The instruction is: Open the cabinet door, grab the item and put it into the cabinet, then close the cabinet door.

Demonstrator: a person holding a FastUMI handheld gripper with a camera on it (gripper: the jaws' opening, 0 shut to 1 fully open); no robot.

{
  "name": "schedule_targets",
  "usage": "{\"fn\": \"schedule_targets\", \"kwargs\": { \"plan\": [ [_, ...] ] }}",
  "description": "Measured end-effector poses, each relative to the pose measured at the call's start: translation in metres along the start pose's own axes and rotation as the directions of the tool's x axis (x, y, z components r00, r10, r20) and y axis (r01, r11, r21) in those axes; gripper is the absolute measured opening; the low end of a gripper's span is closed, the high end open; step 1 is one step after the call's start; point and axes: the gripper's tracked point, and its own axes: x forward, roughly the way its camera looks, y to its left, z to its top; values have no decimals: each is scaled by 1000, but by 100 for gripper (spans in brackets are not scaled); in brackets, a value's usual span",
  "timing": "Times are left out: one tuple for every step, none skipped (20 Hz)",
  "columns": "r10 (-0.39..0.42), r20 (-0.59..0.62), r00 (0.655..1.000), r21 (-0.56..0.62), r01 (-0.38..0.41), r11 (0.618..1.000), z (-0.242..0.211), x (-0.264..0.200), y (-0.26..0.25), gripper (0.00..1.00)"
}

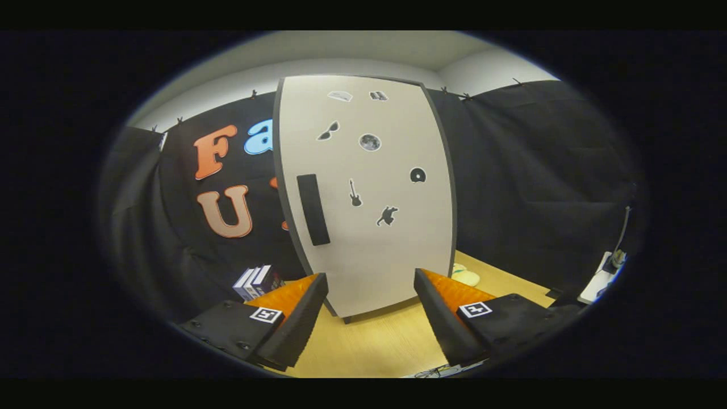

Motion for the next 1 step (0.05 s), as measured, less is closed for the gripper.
{"fn": "schedule_targets", "kwargs": {
  "plan": [
    [2,0,1000,-4,-2,1000,-1,1,1,98]
  ]
}}
